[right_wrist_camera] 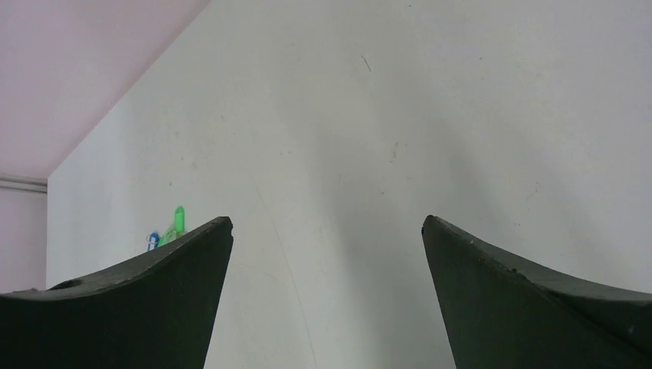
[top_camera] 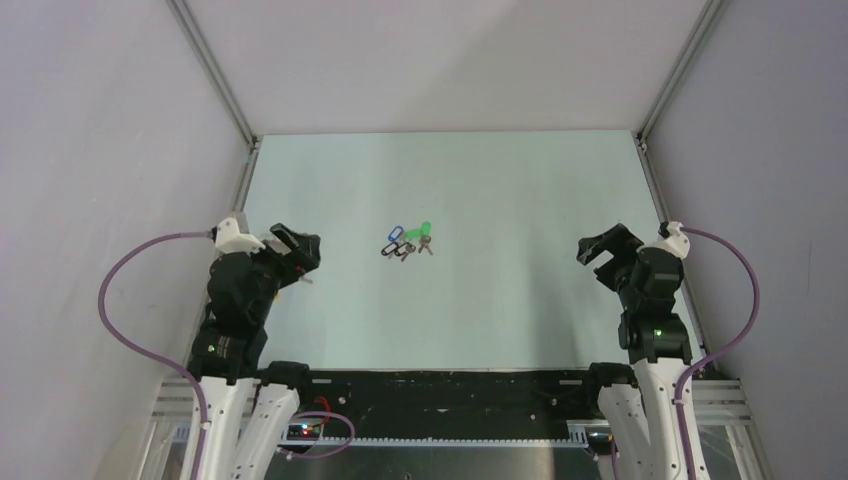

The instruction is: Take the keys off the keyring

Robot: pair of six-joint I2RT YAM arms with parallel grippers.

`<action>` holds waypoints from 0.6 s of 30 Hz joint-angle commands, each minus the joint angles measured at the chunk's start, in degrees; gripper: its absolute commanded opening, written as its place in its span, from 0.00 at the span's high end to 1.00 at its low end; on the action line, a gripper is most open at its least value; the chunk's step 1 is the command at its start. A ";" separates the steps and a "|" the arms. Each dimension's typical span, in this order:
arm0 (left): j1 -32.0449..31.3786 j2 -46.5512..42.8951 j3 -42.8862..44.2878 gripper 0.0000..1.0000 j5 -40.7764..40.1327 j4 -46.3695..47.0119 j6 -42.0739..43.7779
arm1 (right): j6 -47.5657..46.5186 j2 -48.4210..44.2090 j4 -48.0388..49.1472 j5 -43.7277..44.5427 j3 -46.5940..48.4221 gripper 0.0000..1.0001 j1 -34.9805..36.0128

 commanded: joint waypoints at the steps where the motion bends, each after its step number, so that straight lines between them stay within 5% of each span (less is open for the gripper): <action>1: 0.40 0.50 3.26 0.02 -6.66 -2.28 3.58 | 0.84 0.22 1.35 -0.65 2.39 0.00 0.17; 13: 0.42 16.63 10.67 0.02 -25.13 -7.76 6.98 | 3.67 4.63 3.06 -1.01 2.09 0.00 0.89; 18: 1.08 20.70 4.82 0.02 -27.64 1.63 3.46 | 3.62 6.07 5.73 -4.32 2.13 0.00 1.88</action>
